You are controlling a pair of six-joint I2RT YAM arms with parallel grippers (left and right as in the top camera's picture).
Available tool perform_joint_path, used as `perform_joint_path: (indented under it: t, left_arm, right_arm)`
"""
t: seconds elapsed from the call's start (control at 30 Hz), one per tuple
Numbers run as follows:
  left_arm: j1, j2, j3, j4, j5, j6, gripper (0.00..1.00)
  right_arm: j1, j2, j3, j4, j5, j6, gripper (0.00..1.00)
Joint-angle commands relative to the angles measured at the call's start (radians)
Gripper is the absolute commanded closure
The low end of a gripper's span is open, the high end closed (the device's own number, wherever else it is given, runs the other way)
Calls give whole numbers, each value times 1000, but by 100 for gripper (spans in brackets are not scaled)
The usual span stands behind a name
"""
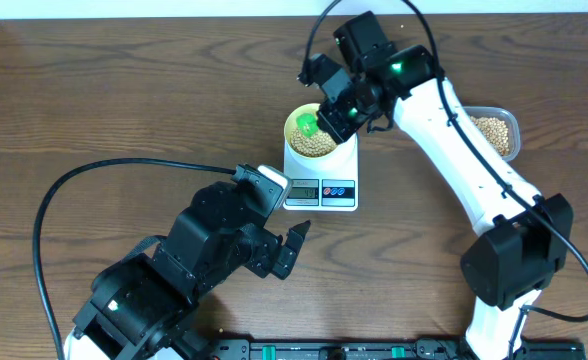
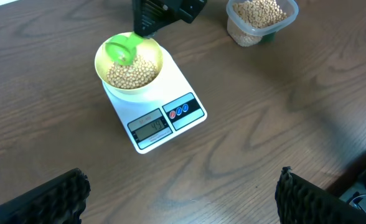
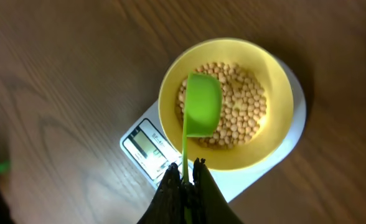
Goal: Scoop item into bowl and weigh 50g on scale
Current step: 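Hold scoop tilted over bowl with right gripper, shaking out remaining beans, then carry green scoop with right gripper back into the plastic tub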
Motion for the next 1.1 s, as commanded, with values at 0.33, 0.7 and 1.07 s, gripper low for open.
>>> perform_joint_path:
  t: [0.33, 0.7, 1.07]
  left_arm:
    - [3, -1, 7, 0, -2, -2, 2]
    - [3, -1, 7, 0, -2, -2, 2]
    - [3, -1, 7, 0, -2, -2, 2]
  right_arm:
    - [-143, -32, -22, 27, -294, 214, 99]
    - [-299, -40, -22, -21, -471, 213, 99]
    - [-522, -84, -22, -97, -445, 205, 99]
